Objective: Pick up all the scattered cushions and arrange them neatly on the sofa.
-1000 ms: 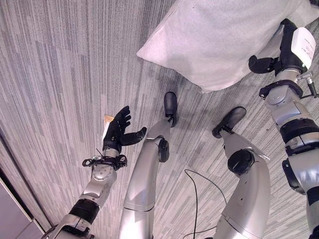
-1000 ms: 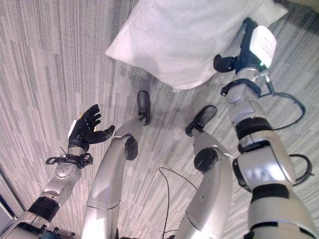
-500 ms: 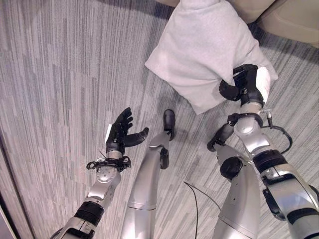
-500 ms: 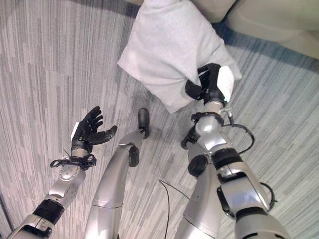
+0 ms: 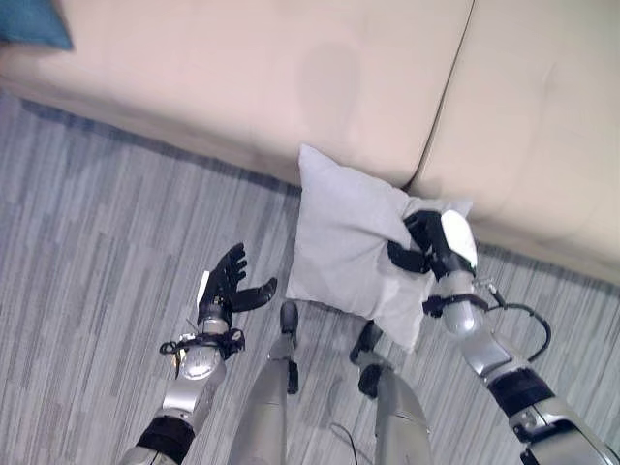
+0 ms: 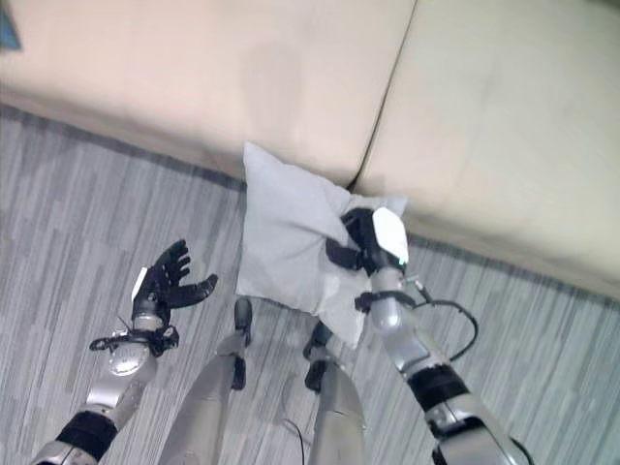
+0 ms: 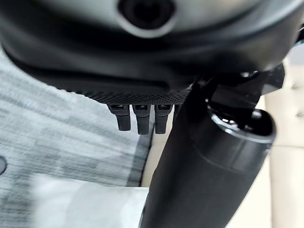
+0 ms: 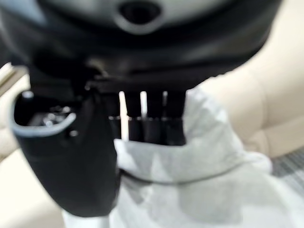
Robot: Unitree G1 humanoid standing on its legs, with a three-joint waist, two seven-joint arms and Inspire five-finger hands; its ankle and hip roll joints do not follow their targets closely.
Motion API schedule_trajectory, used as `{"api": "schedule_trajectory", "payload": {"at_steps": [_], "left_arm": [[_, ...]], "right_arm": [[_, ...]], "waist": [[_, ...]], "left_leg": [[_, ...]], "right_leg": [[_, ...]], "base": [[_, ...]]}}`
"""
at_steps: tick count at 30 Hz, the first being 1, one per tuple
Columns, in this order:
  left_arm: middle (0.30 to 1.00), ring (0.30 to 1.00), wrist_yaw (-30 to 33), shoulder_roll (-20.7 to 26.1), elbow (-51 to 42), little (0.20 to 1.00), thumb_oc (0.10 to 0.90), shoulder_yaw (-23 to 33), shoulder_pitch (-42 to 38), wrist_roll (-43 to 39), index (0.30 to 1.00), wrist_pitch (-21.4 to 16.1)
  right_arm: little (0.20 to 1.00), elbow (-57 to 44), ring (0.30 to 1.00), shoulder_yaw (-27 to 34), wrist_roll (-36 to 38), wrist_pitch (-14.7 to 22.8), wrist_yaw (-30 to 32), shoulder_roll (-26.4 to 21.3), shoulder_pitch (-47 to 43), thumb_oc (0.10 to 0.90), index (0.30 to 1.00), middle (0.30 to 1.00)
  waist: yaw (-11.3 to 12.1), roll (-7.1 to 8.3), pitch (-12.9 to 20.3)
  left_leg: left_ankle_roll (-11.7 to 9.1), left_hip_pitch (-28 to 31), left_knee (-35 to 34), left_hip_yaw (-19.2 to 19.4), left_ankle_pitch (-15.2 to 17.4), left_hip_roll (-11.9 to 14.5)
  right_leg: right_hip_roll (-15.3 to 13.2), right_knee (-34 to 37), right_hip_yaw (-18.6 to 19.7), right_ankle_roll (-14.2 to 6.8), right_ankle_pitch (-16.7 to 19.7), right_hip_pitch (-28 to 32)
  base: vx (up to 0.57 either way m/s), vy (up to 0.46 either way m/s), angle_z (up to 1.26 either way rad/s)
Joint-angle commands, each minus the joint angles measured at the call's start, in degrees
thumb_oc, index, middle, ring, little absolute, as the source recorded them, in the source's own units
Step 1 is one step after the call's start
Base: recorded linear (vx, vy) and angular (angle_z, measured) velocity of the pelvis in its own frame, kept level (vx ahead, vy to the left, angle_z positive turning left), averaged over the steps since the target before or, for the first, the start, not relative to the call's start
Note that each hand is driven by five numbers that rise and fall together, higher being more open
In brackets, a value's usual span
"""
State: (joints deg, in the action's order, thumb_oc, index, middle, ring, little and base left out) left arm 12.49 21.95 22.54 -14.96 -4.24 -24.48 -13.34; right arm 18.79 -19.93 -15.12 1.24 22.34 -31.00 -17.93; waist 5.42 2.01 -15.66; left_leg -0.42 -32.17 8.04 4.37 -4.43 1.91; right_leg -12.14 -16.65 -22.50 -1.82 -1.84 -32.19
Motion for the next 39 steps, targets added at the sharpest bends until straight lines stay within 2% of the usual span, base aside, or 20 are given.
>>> {"api": "schedule_trajectory", "payload": {"at_steps": [1,3,6,7,8,9,11,12,15,21,25,31,34,39], "left_arm": [[0.900,0.900,-1.44,2.09,-0.39,0.900,0.800,1.07,1.88,3.53,0.900,-1.93],[0.900,0.900,-1.43,2.23,-0.42,0.900,0.800,2.57,3.33,4.00,0.900,-1.77],[0.900,0.900,-1.41,2.06,-0.35,0.900,0.800,4.19,4.70,4.10,0.900,-1.61],[0.900,0.900,-1.23,1.80,-0.40,0.900,0.800,5.56,5.88,4.43,0.900,-1.51],[0.900,0.900,-1.23,1.80,-0.40,0.900,0.800,5.56,5.88,4.43,0.900,-1.51],[0.900,0.900,-0.95,1.64,-0.74,0.900,0.800,6.78,6.74,4.84,0.900,-1.62],[0.900,0.900,-0.80,1.61,-0.85,0.900,0.800,7.35,6.86,5.01,0.900,-1.59],[0.900,0.900,-0.34,1.56,-1.35,0.900,0.800,8.43,7.17,5.24,0.900,-1.45],[0.900,0.900,-0.09,1.87,-1.97,0.900,0.800,9.74,7.42,5.63,0.900,-1.41],[0.900,0.900,-1.02,3.49,-2.76,0.900,0.800,11.13,7.14,6.54,0.900,-1.11],[0.900,0.900,-2.93,3.35,-2.94,0.900,0.800,10.65,6.93,5.45,0.900,-1.08],[0.900,0.900,-7.60,2.69,-2.30,0.900,0.800,9.90,5.92,-0.07,0.900,-1.02],[0.900,0.900,-8.98,2.97,-2.66,0.900,0.800,10.26,4.54,-2.01,0.900,-1.18],[0.900,0.900,-11.19,1.51,-6.01,0.900,0.800,9.88,4.34,-5.90,0.900,-1.11]], "right_arm": [[0.300,-12.47,0.300,5.31,-1.61,9.00,1.51,-3.76,-4.57,0.400,0.300,0.300],[0.300,-15.16,0.300,7.23,-1.56,9.34,0.35,-4.83,-1.81,0.400,0.300,0.300],[0.300,-18.02,0.300,9.28,-1.42,9.72,-0.83,-5.78,0.60,0.400,0.300,0.300],[0.300,-19.94,0.300,10.76,-1.58,10.02,-1.59,-6.64,2.30,0.400,0.300,0.300],[0.300,-19.94,0.300,10.76,-1.58,10.02,-1.59,-6.64,2.30,0.400,0.300,0.300],[0.300,-21.24,0.300,12.04,-1.51,10.36,-2.44,-7.33,3.75,0.400,0.300,0.300],[0.300,-21.71,0.300,12.62,-1.58,10.31,-2.63,-7.86,4.06,0.400,0.300,0.300],[0.300,-21.97,0.300,13.49,-1.28,10.19,-2.95,-8.13,4.37,0.400,0.300,0.300],[0.300,-22.26,0.300,14.28,-0.73,10.08,-3.25,-9.36,3.61,0.400,0.300,0.300],[0.300,-24.49,0.300,14.55,3.18,11.18,-5.37,-12.35,-0.32,0.400,0.300,0.300],[0.300,-27.43,0.300,15.00,5.09,12.21,-6.53,-12.62,-1.29,0.400,0.300,0.300],[0.300,-31.72,0.300,14.59,11.12,14.88,-9.69,-10.70,-3.34,0.400,0.300,0.300],[0.300,-34.26,0.300,13.74,15.66,16.42,-12.16,-7.81,-4.85,0.400,0.300,0.300],[0.300,-36.02,0.300,12.39,17.14,16.92,-13.85,-5.22,-6.10,0.400,0.300,0.300]], "waist": [[-1.12,0.63,4.31],[-1.29,1.42,5.17],[-1.37,2.12,6.52],[-1.43,2.53,8.08],[-1.43,2.53,8.08],[-1.50,2.70,9.92],[-1.37,2.75,10.51],[-1.29,2.94,12.20],[-0.97,3.09,14.01],[-1.27,3.48,16.86],[-1.35,3.57,17.32],[-1.50,3.97,18.04],[-1.10,4.39,18.41],[-0.50,4.77,18.62]], "left_leg": [[-3.16,4.91,-1.84,-3.86,5.19,-0.05],[-2.90,9.04,-4.17,-3.08,3.63,-0.27],[-2.94,13.42,-5.94,-2.40,3.84,0.16],[-2.93,17.28,-7.51,-1.60,4.09,0.47],[-2.93,17.28,-7.51,-1.60,4.09,0.47],[-2.98,20.49,-9.06,-0.78,4.32,0.65],[-3.06,22.30,-10.05,-0.37,4.30,0.72],[-3.12,25.12,-11.55,0.55,4.47,0.76],[-3.29,28.40,-12.78,1.57,4.93,0.73],[-3.51,32.75,-13.04,3.30,6.09,0.78],[-3.45,33.69,-13.04,3.55,6.34,0.92],[-3.35,34.53,-13.04,3.88,6.61,0.90],[-3.28,34.80,-13.04,3.91,6.76,0.94],[-3.14,34.87,-13.04,3.83,6.88,0.84]], "right_leg": [[0.73,7.94,0.81,-5.31,1.03,8.13],[1.17,11.04,-0.40,-5.24,2.62,12.68],[1.94,12.83,-0.52,-5.61,2.70,17.04],[2.55,14.35,-0.35,-5.90,2.69,20.51],[2.55,14.35,-0.35,-5.90,2.69,20.51],[2.86,15.66,-0.23,-6.10,2.55,23.04],[3.17,16.49,-0.11,-6.27,2.60,24.56],[3.64,17.84,-0.17,-6.60,2.77,26.77],[4.15,19.39,0.02,-6.92,3.03,29.73],[4.50,20.84,0.74,-7.26,3.16,33.78],[4.51,20.94,1.24,-7.38,3.34,34.30],[4.49,20.48,1.46,-7.51,3.44,34.81],[4.35,20.46,1.40,-7.59,3.77,34.82],[4.22,20.49,1.40,-7.64,4.04,34.76]], "base": [[0.15,-0.003,-0.01],[0.09,0.027,-0.04],[0.11,0.021,-0.07],[0.17,0.022,-0.13],[0.21,0.041,-0.17],[0.14,0.035,-0.13],[0.13,0.031,-0.10],[0.12,0.034,-0.10],[0.11,0.039,-0.13],[0.04,0.043,-0.12],[0.01,0.056,-0.16],[0.00,0.039,-0.06],[0.00,0.047,-0.01],[0.00,0.007,0.00]]}}
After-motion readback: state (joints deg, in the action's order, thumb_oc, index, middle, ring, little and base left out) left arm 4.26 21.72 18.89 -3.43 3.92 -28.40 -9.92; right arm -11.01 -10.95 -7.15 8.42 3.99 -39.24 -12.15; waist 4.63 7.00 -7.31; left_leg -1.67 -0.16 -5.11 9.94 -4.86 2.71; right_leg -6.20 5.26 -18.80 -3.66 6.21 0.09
